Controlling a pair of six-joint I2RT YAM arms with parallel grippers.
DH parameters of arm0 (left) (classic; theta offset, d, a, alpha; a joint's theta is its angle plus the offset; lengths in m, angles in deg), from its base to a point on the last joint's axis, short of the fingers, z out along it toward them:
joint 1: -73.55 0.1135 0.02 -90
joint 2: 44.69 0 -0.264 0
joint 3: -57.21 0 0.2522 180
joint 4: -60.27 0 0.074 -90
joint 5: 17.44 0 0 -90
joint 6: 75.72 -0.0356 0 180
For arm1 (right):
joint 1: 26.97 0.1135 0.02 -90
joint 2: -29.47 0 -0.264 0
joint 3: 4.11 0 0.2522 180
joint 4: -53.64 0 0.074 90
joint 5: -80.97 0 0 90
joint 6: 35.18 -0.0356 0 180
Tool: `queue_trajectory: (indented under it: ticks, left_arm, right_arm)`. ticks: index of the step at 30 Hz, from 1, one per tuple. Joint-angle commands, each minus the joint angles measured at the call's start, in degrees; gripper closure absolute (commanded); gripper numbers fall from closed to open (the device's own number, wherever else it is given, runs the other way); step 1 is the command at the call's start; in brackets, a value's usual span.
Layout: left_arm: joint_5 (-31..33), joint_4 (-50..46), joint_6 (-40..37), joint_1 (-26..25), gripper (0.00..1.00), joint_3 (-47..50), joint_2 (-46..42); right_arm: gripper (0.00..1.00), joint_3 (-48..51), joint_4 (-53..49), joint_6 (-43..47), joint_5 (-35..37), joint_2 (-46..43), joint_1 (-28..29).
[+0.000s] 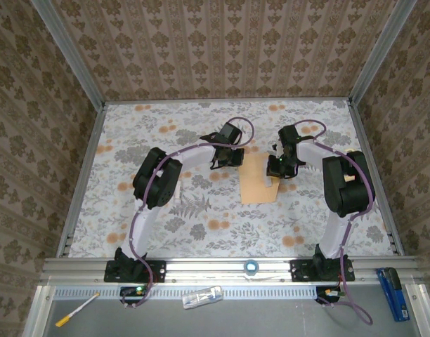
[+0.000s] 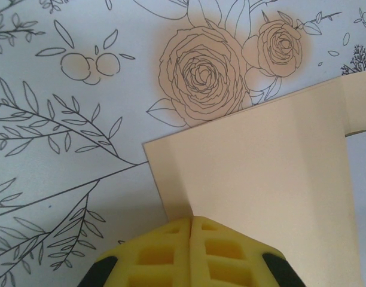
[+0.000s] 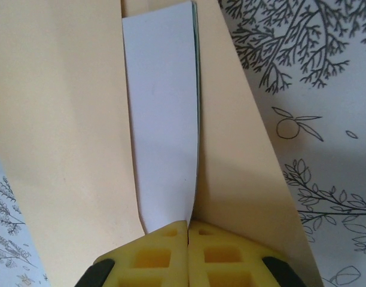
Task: Place the letter into the envelope and seal it
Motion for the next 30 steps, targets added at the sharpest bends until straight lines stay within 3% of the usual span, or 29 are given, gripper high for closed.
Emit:
queue_trajectory:
  ticks: [1, 12, 30]
  left_arm:
    - [-1.0, -5.0, -1.2, 0.3, 1.0, 2.0, 0.2]
    - [-3.6, -3.6, -5.7, 1.2, 1.0, 2.1, -1.9]
    - [-2.3, -3.0, -1.4, 0.9, 1.0, 4.0, -2.1]
  right_arm:
    - [0.92, -0.2, -0.6, 1.2, -1.7, 0.3, 0.6]
    - [0.9, -1.9, -0.7, 1.7, -3.1, 2.3, 2.9]
    - [0.89, -1.8, -0.2, -5.3, -0.8, 2.1, 4.1]
